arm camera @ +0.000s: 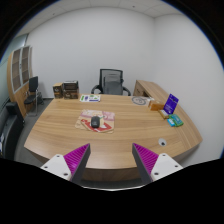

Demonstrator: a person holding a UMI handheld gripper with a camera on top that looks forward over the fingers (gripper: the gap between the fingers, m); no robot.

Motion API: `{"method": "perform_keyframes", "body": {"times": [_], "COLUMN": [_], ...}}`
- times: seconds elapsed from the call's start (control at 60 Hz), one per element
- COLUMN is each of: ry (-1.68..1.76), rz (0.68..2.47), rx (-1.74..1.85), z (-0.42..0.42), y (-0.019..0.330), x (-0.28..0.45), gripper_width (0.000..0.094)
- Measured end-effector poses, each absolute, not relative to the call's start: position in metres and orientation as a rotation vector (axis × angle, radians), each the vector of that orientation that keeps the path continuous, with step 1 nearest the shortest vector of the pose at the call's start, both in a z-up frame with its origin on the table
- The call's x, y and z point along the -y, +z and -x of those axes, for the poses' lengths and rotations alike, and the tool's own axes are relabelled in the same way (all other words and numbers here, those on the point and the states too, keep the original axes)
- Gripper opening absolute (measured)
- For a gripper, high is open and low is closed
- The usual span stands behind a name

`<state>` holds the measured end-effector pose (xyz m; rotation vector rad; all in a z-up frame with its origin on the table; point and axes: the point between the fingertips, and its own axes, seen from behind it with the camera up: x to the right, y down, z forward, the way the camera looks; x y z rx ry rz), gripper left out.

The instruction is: Arrange mouse

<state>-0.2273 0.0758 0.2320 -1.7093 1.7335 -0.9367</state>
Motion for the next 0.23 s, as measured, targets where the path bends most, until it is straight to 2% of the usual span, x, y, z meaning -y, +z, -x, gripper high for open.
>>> {"method": "perform_keyframes", "body": {"times": [0.233], "ry": [-0.935], "rz": [1.697], "rx": [-1.775], "z": [0.245], "y": [0.223], "x": [-0.063], "gripper_width": [0.0864]}}
